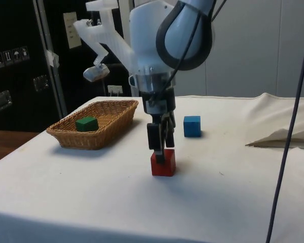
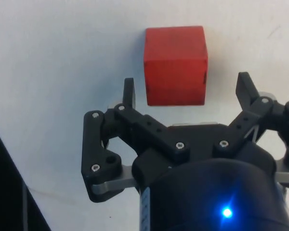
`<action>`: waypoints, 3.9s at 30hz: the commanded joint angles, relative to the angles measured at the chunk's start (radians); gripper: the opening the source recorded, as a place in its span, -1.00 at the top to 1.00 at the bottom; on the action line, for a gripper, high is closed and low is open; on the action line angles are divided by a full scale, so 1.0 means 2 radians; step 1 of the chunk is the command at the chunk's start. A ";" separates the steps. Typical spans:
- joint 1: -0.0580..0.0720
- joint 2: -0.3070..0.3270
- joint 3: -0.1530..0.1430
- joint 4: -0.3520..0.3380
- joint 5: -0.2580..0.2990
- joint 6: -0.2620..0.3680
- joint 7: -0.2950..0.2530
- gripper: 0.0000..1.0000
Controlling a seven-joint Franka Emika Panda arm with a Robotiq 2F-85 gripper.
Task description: Pick up exactly two blocks and place them into the basket.
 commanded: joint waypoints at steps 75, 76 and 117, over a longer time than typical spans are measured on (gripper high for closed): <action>-0.013 -0.087 -0.046 0.054 -0.040 -0.116 0.006 0.96; -0.013 -0.087 -0.047 0.056 -0.039 -0.117 0.003 0.96; -0.028 0.030 -0.113 0.209 -0.020 -0.129 -0.118 0.96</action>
